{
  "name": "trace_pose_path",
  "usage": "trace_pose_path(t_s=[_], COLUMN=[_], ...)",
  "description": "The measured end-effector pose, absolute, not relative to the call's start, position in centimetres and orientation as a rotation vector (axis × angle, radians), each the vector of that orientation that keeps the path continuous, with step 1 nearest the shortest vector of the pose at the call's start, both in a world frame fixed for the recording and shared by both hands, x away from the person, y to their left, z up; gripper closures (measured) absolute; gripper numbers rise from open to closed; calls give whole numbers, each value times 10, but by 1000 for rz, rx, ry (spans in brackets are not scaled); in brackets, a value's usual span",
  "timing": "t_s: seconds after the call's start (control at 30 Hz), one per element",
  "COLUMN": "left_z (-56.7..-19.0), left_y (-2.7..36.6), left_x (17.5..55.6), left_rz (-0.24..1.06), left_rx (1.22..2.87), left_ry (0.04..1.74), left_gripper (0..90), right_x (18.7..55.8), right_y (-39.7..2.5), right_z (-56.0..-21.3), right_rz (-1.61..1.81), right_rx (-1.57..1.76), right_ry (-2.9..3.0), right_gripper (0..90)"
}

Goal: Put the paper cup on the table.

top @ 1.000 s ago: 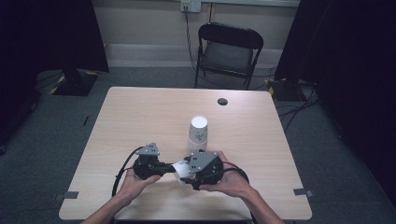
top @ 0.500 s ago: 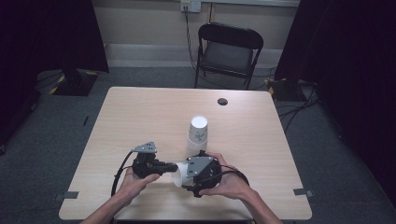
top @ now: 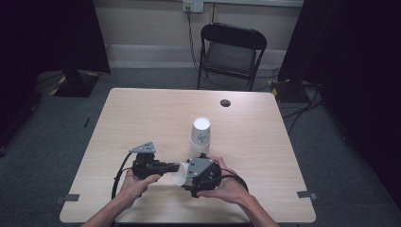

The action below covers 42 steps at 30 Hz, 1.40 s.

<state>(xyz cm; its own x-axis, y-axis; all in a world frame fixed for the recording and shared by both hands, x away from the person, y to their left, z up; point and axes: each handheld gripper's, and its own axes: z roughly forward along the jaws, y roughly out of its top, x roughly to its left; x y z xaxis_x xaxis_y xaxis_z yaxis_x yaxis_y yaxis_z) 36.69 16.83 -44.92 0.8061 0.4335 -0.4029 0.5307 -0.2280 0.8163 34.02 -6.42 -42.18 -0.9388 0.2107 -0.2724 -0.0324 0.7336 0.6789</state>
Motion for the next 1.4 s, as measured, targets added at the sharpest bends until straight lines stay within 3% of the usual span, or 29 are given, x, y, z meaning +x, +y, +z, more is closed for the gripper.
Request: trace_pose_path(t_s=[0.5,0.83,0.97,1.4], left_z=[-446,-446,-445,-447], left_y=[168,170,168,161], left_x=[366,367,367,371], left_rz=[-64,-42,-47,-125], left_rx=[1877,1858,1863,1900], left_ry=[733,712,717,772], left_gripper=[892,841,885,891], right_x=[340,344,344,338], right_y=[-56,-62,-61,-50], right_z=[-426,-427,-427,-429], right_rz=[1072,1174,1170,1051], right_rx=[150,234,244,105], right_ry=[2572,2584,2587,2546], right_gripper=[208,275,243,228])
